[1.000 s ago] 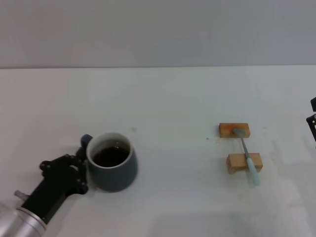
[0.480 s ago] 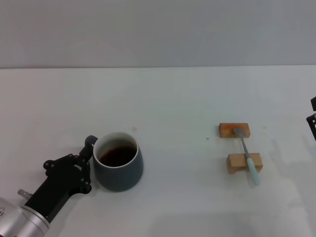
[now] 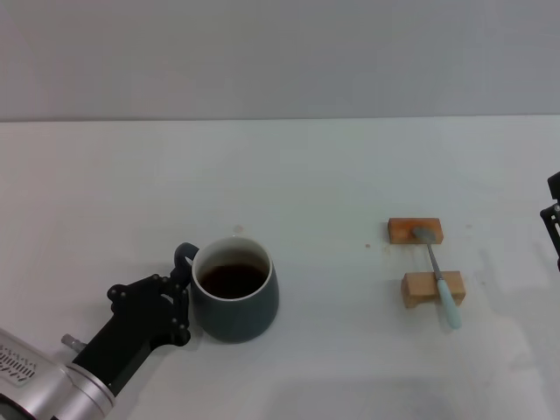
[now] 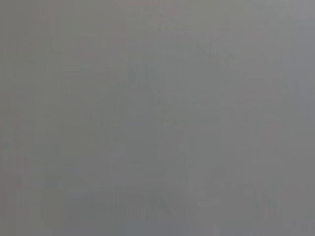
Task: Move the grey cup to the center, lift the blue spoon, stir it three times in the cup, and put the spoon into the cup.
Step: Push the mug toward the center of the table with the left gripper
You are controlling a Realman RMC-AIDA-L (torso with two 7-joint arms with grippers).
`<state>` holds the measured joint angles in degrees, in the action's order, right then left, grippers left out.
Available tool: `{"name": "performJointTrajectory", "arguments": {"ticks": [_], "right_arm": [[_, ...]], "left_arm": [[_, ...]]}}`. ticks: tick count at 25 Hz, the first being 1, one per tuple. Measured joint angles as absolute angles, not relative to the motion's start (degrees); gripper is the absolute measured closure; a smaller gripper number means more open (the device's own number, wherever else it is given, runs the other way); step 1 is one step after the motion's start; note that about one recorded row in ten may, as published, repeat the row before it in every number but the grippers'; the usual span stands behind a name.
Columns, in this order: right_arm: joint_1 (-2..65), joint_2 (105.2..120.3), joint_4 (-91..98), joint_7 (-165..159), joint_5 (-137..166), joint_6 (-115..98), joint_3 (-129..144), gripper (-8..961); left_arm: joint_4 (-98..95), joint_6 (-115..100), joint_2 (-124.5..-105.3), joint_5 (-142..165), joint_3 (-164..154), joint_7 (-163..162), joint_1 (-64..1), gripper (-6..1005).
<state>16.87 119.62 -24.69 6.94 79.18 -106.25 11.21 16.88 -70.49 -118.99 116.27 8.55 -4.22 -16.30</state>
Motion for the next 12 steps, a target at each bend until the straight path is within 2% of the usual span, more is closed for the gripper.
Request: {"name": "performJointTrajectory", "arguments": {"ticks": [7, 12], "right_arm": [[16.86, 119.62, -24.72, 6.94, 79.32, -106.35, 11.24, 164], [16.46, 119.61, -24.75, 7.05, 81.15, -106.31, 11.25, 164]], "left_arm": [[15.7, -70.81, -118.55, 115.86, 11.17, -4.22, -14.43, 916], [13.31, -75.14, -118.17, 115.79, 16.36, -4.84, -10.54, 911]]}}
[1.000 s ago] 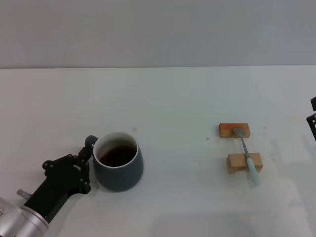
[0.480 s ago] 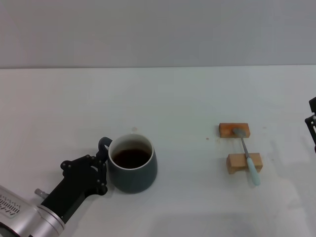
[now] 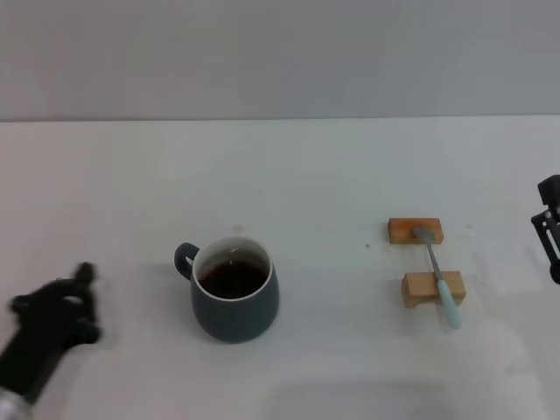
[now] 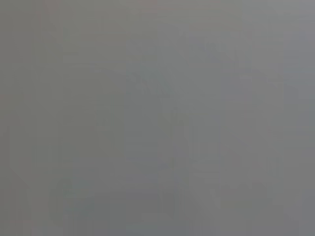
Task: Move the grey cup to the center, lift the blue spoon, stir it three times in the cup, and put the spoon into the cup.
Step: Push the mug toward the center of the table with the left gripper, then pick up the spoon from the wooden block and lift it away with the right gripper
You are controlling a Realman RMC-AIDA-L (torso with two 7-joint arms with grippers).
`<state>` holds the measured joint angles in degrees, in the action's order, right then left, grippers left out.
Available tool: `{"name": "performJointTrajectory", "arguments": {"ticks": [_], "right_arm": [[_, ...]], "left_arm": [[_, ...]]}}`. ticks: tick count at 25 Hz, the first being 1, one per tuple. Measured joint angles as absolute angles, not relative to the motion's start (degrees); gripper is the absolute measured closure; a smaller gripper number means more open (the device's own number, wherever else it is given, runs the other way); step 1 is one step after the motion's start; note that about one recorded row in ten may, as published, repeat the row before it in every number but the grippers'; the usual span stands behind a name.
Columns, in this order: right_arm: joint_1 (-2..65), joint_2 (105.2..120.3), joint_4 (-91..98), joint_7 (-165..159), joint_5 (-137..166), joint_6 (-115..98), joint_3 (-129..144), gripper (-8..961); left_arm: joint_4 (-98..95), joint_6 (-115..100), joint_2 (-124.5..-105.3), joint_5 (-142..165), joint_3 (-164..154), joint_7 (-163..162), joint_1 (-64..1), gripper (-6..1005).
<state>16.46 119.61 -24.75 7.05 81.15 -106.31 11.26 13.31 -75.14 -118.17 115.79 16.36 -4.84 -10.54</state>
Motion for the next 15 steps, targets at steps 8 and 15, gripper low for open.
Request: {"name": "performJointTrajectory", "arguments": {"ticks": [8, 15], "right_arm": [[15.67, 119.55, -24.75, 7.02, 82.23, -104.77, 11.25, 163], [14.67, 119.64, -24.84, 6.91, 82.25, -100.53, 11.23, 163]], "left_arm": [[11.22, -80.4, -118.07, 115.74, 27.01, -9.1, -3.85, 904], [9.83, -81.15, -118.04, 115.61, 27.87, -9.17, -3.11, 730]]}}
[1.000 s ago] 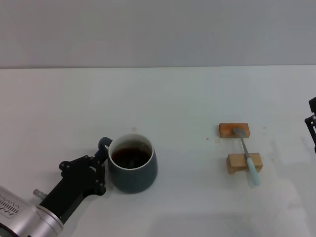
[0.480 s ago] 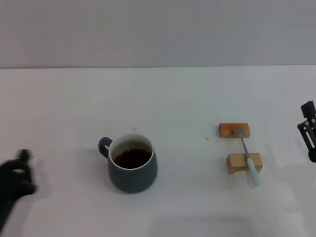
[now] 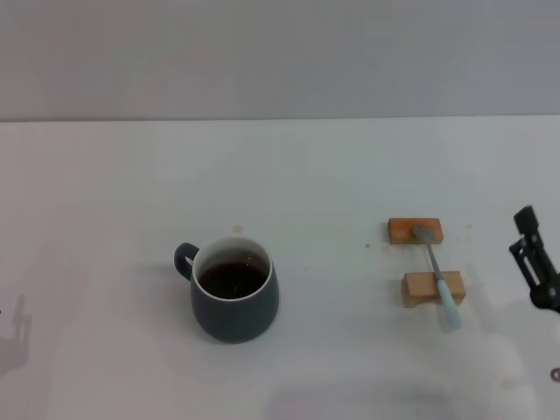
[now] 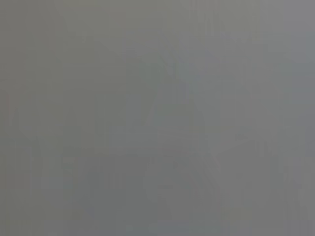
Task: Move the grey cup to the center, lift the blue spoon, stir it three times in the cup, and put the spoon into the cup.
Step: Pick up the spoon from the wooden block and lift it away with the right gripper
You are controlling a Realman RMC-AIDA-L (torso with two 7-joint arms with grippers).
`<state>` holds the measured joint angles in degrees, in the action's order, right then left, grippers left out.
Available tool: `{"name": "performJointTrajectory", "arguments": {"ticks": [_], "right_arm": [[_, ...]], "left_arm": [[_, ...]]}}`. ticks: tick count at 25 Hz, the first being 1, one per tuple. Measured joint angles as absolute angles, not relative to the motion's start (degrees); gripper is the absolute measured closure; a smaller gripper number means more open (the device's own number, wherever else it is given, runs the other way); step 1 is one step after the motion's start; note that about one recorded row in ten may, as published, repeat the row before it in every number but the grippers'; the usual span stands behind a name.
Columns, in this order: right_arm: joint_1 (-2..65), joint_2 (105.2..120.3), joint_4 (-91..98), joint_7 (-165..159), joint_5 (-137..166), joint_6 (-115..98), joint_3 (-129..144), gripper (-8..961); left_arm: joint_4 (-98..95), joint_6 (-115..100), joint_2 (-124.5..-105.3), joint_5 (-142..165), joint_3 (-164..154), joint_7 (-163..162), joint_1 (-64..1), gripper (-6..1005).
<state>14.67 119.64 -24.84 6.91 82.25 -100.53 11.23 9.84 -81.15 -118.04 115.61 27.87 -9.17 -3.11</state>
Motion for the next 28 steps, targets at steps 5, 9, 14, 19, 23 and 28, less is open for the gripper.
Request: {"name": "performJointTrajectory", "arguments": {"ticks": [5, 9, 14, 19, 23, 28], "right_arm": [[13.36, 119.73, -26.87, 6.9, 82.25, -96.84, 11.39, 164], [12.36, 119.74, -28.81, 6.93, 82.26, -94.82, 12.83, 164], [11.8, 119.76, -29.65, 7.11, 82.27, -92.36, 12.91, 163], [11.03, 119.79, -30.07, 6.91, 82.03, -89.44, 12.79, 163], [10.72, 119.8, -30.55, 6.9, 81.98, -87.18, 12.54, 164], [10.72, 119.8, -30.79, 6.88, 81.98, -85.56, 12.54, 164]], "left_arm": [[9.27, -80.78, -118.03, 115.59, 28.14, -8.91, -3.37, 502], [8.73, -80.61, -118.05, 115.58, 28.64, -9.11, -3.65, 377], [8.01, -80.58, -118.02, 115.57, 29.39, -9.14, -3.93, 245], [7.43, -80.58, -118.02, 115.57, 29.87, -8.8, -3.97, 153], [6.81, -80.57, -118.03, 115.57, 29.96, -8.92, -4.0, 137], [6.65, -80.75, -118.03, 115.59, 29.97, -9.16, -4.09, 137]]}}
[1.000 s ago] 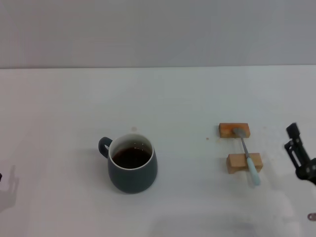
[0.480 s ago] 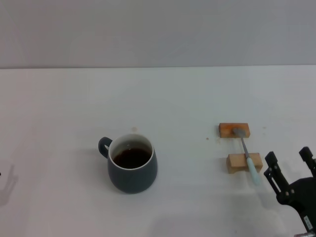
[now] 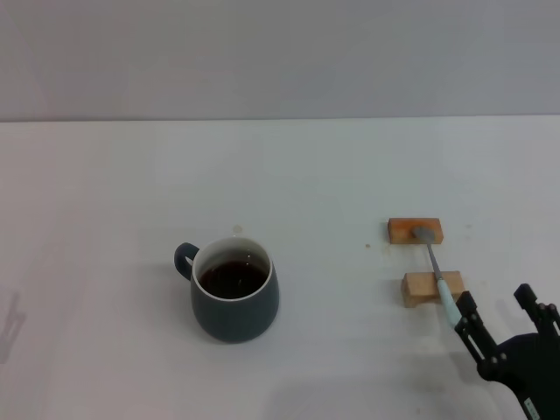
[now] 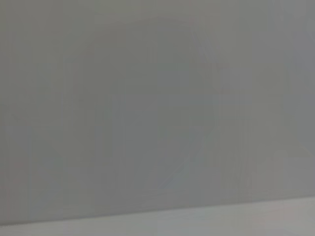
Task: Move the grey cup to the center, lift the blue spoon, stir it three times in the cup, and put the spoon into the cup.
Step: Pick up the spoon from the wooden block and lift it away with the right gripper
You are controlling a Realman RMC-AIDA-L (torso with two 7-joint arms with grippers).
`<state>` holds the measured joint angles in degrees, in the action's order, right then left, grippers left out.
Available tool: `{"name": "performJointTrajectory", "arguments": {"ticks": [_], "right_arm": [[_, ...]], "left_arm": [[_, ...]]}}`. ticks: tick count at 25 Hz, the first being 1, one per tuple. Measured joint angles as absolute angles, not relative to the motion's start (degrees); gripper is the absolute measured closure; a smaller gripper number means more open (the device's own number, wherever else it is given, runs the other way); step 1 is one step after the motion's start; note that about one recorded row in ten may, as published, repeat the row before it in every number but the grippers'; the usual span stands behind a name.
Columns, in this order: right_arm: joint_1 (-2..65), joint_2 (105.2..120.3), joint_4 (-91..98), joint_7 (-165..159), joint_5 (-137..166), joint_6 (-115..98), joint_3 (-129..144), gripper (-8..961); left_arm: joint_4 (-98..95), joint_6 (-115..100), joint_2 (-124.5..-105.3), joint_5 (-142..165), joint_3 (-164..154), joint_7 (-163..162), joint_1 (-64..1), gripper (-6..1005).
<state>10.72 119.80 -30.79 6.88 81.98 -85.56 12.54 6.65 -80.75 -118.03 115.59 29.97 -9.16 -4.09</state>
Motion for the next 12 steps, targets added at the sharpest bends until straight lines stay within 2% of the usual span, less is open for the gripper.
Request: {"name": "performJointTrajectory", "arguments": {"ticks": [12], "right_arm": [[12.31, 119.79, -30.54, 6.85, 81.84, -79.95, 12.03, 163]], "left_arm": [[6.05, -81.06, -118.04, 115.91, 29.89, -9.26, -4.39, 137]]}}
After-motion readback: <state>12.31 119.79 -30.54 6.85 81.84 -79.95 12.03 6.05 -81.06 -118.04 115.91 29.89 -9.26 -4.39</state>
